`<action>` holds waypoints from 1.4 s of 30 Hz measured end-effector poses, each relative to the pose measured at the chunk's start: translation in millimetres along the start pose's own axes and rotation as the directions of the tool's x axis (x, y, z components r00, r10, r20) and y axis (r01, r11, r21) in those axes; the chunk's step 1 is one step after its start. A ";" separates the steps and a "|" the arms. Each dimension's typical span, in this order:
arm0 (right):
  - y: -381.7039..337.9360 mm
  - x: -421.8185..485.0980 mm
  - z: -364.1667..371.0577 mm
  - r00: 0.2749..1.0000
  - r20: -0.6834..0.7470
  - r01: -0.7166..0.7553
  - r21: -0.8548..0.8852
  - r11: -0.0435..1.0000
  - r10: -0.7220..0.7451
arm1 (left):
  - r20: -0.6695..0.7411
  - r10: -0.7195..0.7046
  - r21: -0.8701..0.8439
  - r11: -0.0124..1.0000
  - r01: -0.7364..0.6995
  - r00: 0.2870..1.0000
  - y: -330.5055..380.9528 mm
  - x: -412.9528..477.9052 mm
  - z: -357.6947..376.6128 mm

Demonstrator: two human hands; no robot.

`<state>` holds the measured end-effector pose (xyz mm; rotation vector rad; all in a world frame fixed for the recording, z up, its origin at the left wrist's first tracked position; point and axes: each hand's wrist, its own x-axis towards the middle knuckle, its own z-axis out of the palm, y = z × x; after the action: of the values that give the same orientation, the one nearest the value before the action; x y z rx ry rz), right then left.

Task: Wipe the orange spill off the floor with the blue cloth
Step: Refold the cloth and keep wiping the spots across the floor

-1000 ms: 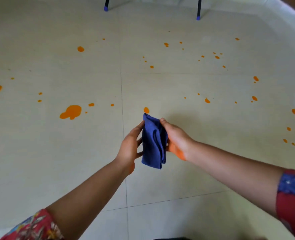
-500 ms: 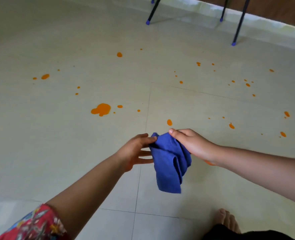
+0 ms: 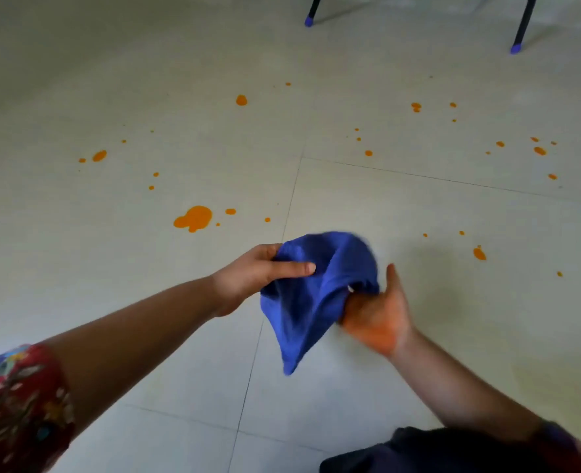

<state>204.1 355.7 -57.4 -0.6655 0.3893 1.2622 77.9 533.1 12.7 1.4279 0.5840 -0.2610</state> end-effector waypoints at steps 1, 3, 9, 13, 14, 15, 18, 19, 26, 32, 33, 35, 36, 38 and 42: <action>5.7 -5.2 -4.8 1.000 0.023 -0.004 -0.011 1.000 0.005 | -0.040 -0.005 -0.022 1.000 0.004 0.999 3.7 3.7 6.3; 3.5 -12.3 -3.8 0.998 0.053 -0.014 -0.084 0.996 0.018 | -0.115 -0.016 -0.041 0.999 0.011 0.993 6.5 7.7 17.6; -21.1 -30.7 21.8 0.959 0.052 0.226 -0.730 0.645 -0.278 | -0.176 0.046 -0.051 0.997 -0.056 0.983 13.8 0.3 42.5; -46.1 -42.9 18.5 0.894 -0.060 0.232 -0.784 0.576 -0.443 | -0.288 0.090 -0.057 0.992 -0.111 0.954 26.2 3.7 48.5; -52.4 -46.2 16.2 0.894 -0.073 0.225 -0.781 0.582 -0.443 | -0.323 0.089 -0.061 0.992 -0.114 0.942 28.2 7.1 49.4; -57.0 -49.0 13.4 0.896 -0.076 0.221 -0.777 0.589 -0.437 | -0.358 0.076 -0.070 0.992 -0.107 0.931 29.7 12.1 51.0; -65.5 -57.1 -2.5 0.875 -0.137 0.202 -0.769 0.607 -0.465 | -0.425 -0.005 -0.109 0.993 -0.046 0.905 28.8 34.7 60.1; -68.0 -59.5 -7.7 0.852 -0.174 0.201 -0.762 0.615 -0.493 | -0.420 -0.034 -0.127 0.992 -0.021 0.907 28.4 41.5 64.2; -94.4 -112.6 -20.0 0.779 -0.037 0.221 -0.918 0.330 -0.625 | -0.020 0.109 0.188 0.977 -0.103 0.994 47.0 82.5 97.2; -95.5 -155.2 -47.5 0.383 0.125 0.015 -0.991 -0.130 -0.915 | 0.234 0.444 0.690 0.551 -0.469 0.865 61.7 106.1 146.6; -96.9 -160.7 -54.0 0.354 0.147 -0.029 -0.985 -0.168 -0.924 | 0.270 0.461 0.712 0.495 -0.498 0.845 64.4 109.7 154.3; -99.4 -169.8 -67.9 0.380 0.156 -0.070 -0.978 -0.196 -0.912 | 0.316 0.485 0.738 0.415 -0.533 0.816 69.5 113.4 170.0; -100.9 -173.7 -73.3 0.426 0.125 -0.060 -0.984 -0.166 -0.896 | 0.335 0.492 0.743 0.387 -0.546 0.804 72.6 114.9 178.3; -101.6 -185.2 -83.6 0.519 0.004 0.021 -1.000 0.008 -0.855 | 0.373 0.451 0.722 0.408 -0.559 0.811 79.2 117.4 197.3; -112.1 -208.3 -101.2 0.659 -0.123 -0.007 -0.988 0.157 -0.742 | 0.494 0.274 0.681 0.467 -0.563 0.825 86.2 122.0 240.4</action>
<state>262.8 117.7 21.0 -2.1880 -0.1622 0.5268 276.5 332.2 30.2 2.3233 -0.2694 -0.3692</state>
